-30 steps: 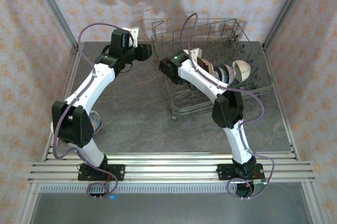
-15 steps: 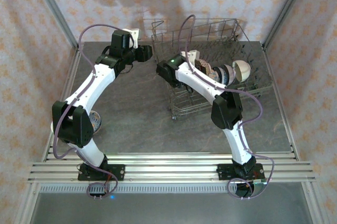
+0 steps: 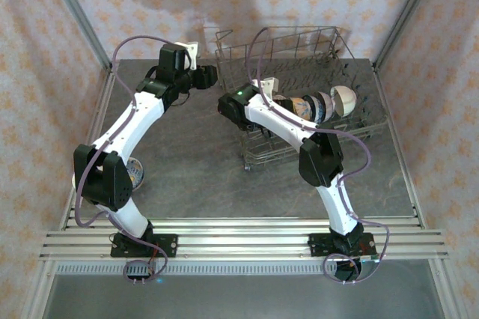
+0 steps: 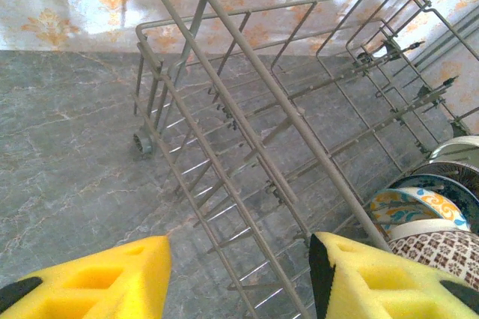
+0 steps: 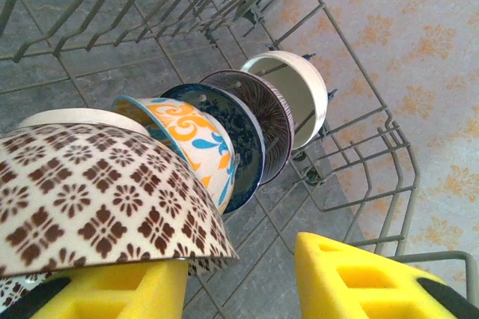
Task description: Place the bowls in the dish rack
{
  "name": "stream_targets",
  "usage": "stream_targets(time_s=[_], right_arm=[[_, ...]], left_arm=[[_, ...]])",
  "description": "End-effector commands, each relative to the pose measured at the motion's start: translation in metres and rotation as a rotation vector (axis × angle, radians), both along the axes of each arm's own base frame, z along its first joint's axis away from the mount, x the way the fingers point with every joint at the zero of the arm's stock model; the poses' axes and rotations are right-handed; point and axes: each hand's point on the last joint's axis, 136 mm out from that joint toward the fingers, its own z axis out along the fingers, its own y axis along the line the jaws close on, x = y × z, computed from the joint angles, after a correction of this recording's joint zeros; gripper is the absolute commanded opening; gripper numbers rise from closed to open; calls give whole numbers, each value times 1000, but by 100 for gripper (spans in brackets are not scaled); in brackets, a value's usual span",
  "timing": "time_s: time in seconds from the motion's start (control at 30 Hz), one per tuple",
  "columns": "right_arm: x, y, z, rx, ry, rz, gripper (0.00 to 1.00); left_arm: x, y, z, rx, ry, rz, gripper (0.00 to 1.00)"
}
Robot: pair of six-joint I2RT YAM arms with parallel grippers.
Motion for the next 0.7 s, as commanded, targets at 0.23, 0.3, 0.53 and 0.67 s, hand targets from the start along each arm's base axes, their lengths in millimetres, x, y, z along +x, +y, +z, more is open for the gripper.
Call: stream_targets(time_s=[0.23, 0.3, 0.53, 0.67], right_arm=[[-10, -10, 5, -77, 194, 111, 55], [-7, -5, -1, -24, 222, 156, 54], [6, -15, -14, 44, 292, 194, 41], [12, -13, -13, 51, 296, 220, 28]], left_arm=[[-5, -34, 4, 33, 10, -173, 53], [-5, -40, 4, 56, 21, -214, 53], [-10, -63, -9, 116, 65, -325, 53], [-9, -73, -11, 123, 76, -364, 53]])
